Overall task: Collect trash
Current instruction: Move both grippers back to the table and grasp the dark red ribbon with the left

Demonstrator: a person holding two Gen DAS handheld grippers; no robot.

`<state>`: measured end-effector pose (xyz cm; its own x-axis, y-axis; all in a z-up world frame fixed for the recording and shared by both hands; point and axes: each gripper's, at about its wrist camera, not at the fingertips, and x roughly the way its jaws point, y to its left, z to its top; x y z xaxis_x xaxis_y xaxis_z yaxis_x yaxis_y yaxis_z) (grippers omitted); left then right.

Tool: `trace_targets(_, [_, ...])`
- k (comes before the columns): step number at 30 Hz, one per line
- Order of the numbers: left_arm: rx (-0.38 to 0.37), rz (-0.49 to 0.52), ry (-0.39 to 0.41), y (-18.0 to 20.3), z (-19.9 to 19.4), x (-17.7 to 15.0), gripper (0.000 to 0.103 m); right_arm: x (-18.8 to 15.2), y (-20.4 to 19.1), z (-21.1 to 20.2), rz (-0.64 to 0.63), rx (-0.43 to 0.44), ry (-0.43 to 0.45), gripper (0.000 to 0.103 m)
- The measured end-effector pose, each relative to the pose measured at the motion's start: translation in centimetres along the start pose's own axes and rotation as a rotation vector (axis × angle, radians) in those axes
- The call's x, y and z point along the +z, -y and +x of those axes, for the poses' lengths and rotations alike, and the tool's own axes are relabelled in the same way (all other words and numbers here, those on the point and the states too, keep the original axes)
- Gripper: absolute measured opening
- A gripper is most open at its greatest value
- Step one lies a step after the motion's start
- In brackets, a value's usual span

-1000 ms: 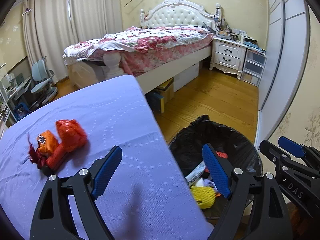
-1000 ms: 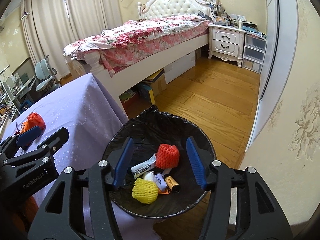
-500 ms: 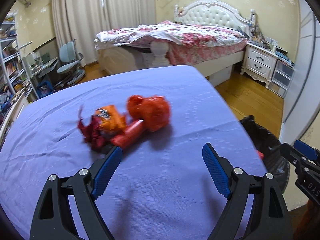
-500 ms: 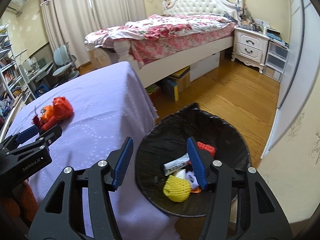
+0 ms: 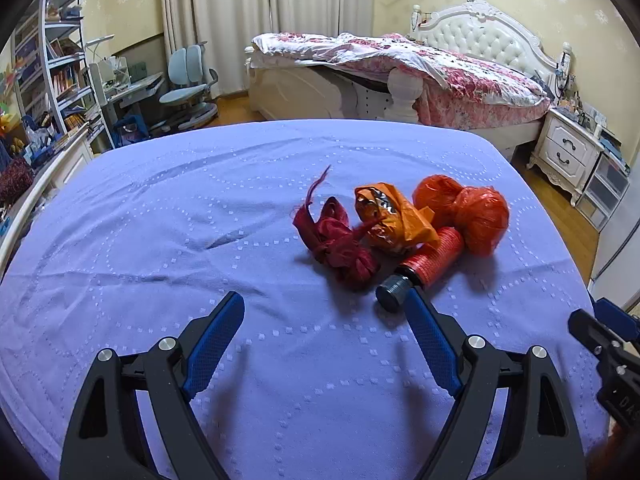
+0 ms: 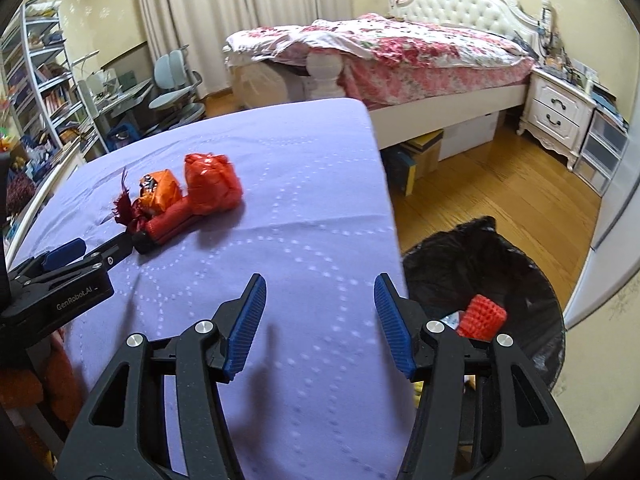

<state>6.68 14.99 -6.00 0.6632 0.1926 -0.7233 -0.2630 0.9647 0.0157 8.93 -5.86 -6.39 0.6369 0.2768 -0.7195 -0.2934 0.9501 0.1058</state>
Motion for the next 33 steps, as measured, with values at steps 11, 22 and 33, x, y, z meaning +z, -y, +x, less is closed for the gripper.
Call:
trace_targets(11, [-0.040,-0.003,-0.013,-1.2,1.5,1.3,0.074,1.1,-2.4,2.3,-0.020,0.014,-0.043,0.055])
trace_targets(22, [-0.061,-0.009,-0.024,-1.8,1.7,1.4,0.073,1.2,-3.3,2.8,-0.042,0.007,-0.048,0.061])
trace_targets(33, [-0.150,-0.007,-0.052,-1.9,3.2,2.4,0.033,1.4,-3.1,2.9,-0.051,0.005,-0.052,0.061])
